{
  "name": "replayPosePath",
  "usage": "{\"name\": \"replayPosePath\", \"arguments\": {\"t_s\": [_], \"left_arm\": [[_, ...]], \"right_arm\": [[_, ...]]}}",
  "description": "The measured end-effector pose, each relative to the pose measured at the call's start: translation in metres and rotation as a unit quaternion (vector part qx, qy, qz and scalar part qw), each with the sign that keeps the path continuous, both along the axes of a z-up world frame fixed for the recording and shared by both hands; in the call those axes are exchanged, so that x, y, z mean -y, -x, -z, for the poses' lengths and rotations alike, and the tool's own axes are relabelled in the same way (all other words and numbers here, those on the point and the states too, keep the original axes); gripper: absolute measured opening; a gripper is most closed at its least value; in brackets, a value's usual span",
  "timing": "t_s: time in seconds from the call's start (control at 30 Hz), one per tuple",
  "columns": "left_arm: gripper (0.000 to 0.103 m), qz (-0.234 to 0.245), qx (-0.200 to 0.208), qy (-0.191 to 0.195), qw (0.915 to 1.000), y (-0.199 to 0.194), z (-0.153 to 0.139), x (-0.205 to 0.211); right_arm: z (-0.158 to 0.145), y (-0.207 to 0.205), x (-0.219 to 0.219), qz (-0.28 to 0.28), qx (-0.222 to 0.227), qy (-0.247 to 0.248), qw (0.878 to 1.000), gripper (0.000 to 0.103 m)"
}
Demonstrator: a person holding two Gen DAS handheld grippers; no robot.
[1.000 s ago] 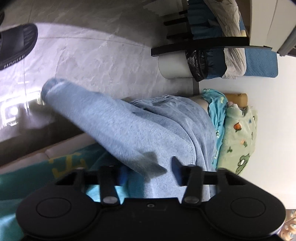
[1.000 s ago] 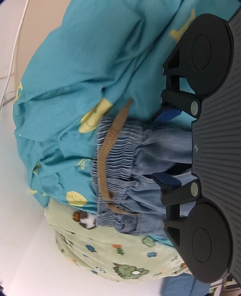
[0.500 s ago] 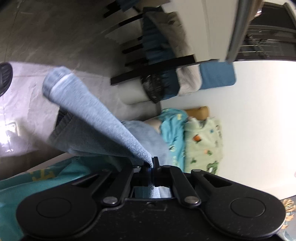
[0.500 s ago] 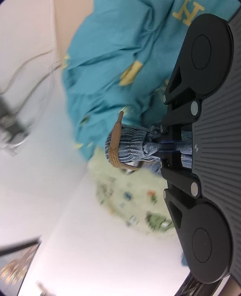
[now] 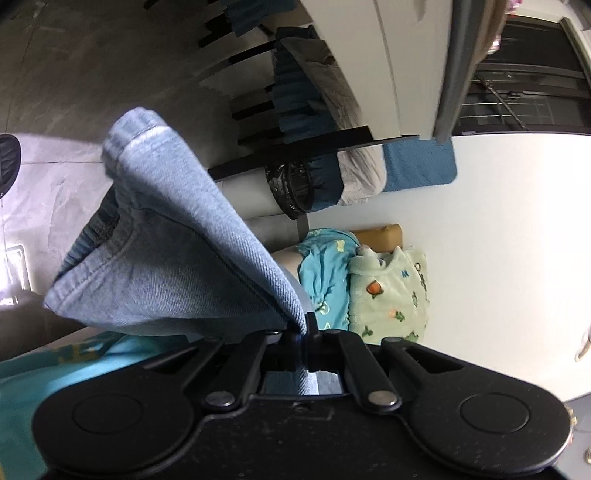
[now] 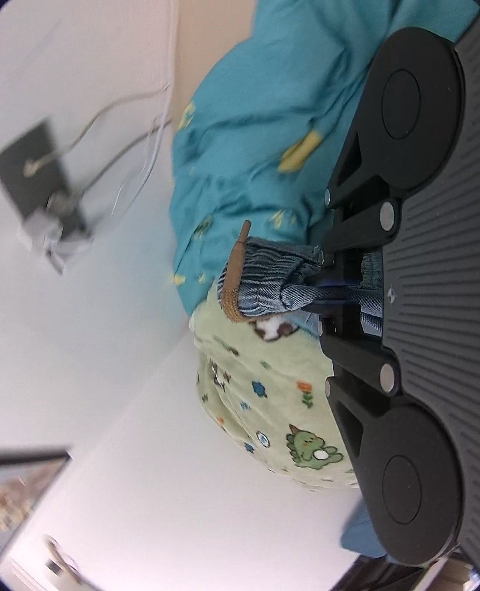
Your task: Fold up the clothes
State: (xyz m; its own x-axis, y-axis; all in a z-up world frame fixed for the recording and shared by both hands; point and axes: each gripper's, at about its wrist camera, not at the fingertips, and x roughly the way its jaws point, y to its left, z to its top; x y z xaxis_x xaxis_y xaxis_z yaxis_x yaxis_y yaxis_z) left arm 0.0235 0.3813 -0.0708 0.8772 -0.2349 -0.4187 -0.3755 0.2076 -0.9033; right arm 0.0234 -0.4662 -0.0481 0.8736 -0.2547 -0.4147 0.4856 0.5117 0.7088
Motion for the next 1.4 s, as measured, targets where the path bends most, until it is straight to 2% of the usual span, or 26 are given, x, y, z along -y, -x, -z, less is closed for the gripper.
{"name": "replayPosePath", "arguments": {"t_s": [0.2, 0.33, 0.4, 0.53, 0.63, 0.83, 1.0, 1.03, 1.07, 1.1, 1.17, 1.23, 1.3, 1.4], "left_arm": [[0.001, -0.011, -0.045, 0.003, 0.9989, -0.063, 0.013, -0.010], [0.001, -0.004, -0.070, -0.041, 0.9967, -0.120, 0.020, -0.011], [0.001, 0.001, -0.081, -0.047, 0.9956, -0.150, 0.030, -0.011], [0.001, 0.007, -0.101, -0.053, 0.9934, -0.209, 0.053, -0.007], [0.001, 0.020, -0.124, -0.073, 0.9894, -0.252, 0.073, -0.002], [0.001, 0.049, -0.156, -0.103, 0.9812, -0.311, 0.114, 0.010], [0.003, 0.083, -0.163, -0.132, 0.9742, -0.322, 0.132, 0.022], [0.004, 0.084, -0.162, -0.134, 0.9742, -0.318, 0.133, 0.023], [0.011, 0.080, -0.158, -0.133, 0.9751, -0.313, 0.131, 0.024], [0.023, 0.074, -0.151, -0.127, 0.9776, -0.306, 0.127, 0.023], [0.040, 0.074, -0.123, -0.109, 0.9836, -0.290, 0.118, 0.021], [0.044, 0.074, -0.109, -0.091, 0.9870, -0.269, 0.109, 0.016], [0.050, 0.083, -0.112, -0.063, 0.9883, -0.246, 0.106, 0.009], [0.056, 0.099, -0.118, -0.010, 0.9880, -0.206, 0.108, 0.000]], "right_arm": [[-0.023, -0.074, -0.011, -0.020, -0.013, 0.035, 0.999, 0.007], [-0.027, -0.143, -0.021, -0.035, -0.032, 0.072, 0.996, 0.007], [-0.022, -0.178, -0.027, -0.040, -0.046, 0.096, 0.994, 0.007], [0.002, -0.242, -0.027, -0.048, -0.065, 0.118, 0.990, 0.007], [0.028, -0.286, -0.027, -0.059, -0.090, 0.135, 0.985, 0.007], [0.093, -0.337, -0.037, -0.082, -0.126, 0.168, 0.974, 0.007], [0.107, -0.348, -0.043, -0.106, -0.131, 0.190, 0.967, 0.009], [0.104, -0.345, -0.042, -0.117, -0.130, 0.186, 0.967, 0.013], [0.100, -0.341, -0.042, -0.131, -0.131, 0.185, 0.965, 0.019], [0.096, -0.336, -0.043, -0.145, -0.130, 0.182, 0.964, 0.021], [0.089, -0.322, -0.045, -0.170, -0.127, 0.172, 0.962, 0.037], [0.081, -0.298, -0.047, -0.189, -0.117, 0.158, 0.962, 0.046], [0.072, -0.269, -0.049, -0.204, -0.108, 0.149, 0.962, 0.046], [0.063, -0.223, -0.056, -0.214, -0.119, 0.140, 0.960, 0.047]]}}
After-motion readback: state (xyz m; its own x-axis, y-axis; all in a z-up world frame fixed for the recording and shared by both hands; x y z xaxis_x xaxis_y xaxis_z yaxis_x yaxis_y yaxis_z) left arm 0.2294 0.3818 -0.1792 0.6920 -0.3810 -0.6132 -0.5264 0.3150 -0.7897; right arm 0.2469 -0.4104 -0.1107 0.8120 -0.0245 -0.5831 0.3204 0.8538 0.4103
